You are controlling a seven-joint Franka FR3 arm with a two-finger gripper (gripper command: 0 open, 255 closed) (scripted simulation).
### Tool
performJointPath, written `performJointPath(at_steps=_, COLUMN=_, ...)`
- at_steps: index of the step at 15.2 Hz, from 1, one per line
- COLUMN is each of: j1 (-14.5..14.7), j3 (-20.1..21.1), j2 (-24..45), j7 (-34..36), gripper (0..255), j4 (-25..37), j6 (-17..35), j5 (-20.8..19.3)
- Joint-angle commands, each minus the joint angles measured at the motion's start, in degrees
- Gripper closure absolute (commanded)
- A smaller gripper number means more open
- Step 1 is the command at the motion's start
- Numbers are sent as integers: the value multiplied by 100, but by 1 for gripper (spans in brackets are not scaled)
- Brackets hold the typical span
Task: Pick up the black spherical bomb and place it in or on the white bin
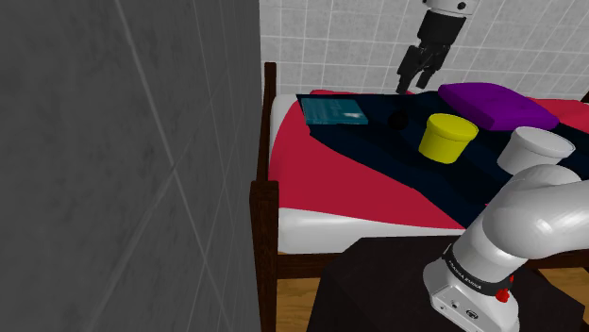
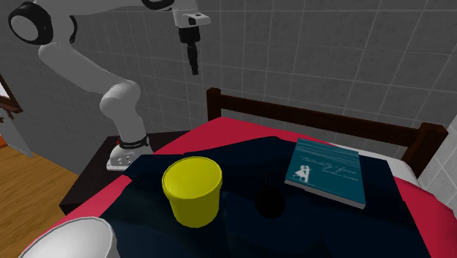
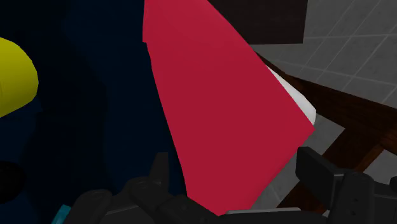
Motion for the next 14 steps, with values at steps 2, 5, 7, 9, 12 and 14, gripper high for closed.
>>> performJointPath(at_steps=2, j1=-42, j3=-79, j2=132, j7=-58, gripper=0, j4=3, j6=116, j5=-62)
performJointPath(at_steps=5, j1=-161, j3=-315, j2=556, j7=-227, gripper=0, j4=49, j6=461, j5=-232)
performJointPath(at_steps=7, j1=-232, j3=-473, j2=860, j7=-335, gripper=0, j4=111, j6=684, j5=-331)
performJointPath(at_steps=9, j1=-301, j3=-629, j2=1178, j7=-443, gripper=0, j4=198, j6=899, j5=-414)
performJointPath(at_steps=12, j1=-392, j3=-861, j2=1680, j7=-605, gripper=0, j4=373, j6=1205, j5=-508)
performJointPath(at_steps=14, j1=-447, j3=-1015, j2=2030, j7=-716, gripper=0, j4=521, j6=1395, j5=-547)
